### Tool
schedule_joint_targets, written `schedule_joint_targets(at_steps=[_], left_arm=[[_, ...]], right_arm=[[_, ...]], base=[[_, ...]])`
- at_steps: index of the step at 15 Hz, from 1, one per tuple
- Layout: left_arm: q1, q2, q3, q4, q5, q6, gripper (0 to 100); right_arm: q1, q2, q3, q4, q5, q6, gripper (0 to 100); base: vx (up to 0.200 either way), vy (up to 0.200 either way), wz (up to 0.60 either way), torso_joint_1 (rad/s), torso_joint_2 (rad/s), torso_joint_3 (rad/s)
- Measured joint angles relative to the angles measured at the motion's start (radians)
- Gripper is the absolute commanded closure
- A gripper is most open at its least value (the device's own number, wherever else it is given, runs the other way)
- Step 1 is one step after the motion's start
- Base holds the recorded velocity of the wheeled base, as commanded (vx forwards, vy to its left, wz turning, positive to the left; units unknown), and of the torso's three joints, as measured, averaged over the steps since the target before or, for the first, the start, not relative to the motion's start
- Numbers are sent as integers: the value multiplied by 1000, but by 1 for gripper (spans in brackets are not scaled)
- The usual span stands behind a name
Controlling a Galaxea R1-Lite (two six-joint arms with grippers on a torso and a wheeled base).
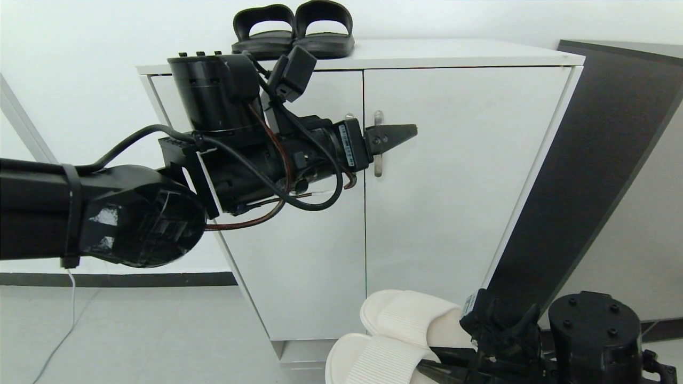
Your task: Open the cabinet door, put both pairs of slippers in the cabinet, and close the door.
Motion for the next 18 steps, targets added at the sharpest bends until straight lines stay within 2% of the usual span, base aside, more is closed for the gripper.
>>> schedule_joint_targets(at_steps=[11, 12, 18], left_arm=[[15, 77, -89, 31, -2, 0, 0], [15, 83, -95, 30, -3, 0, 100], [8, 96, -97, 30, -6, 2, 100]], right_arm=[[1, 3, 3, 0, 0, 0, 100], [1, 3, 3, 0, 0, 0, 100], [3, 4, 5, 1, 15, 0, 100]], base=[[0, 0, 0, 0, 0, 0], [0, 0, 0, 0, 0, 0], [0, 0, 0, 0, 0, 0]])
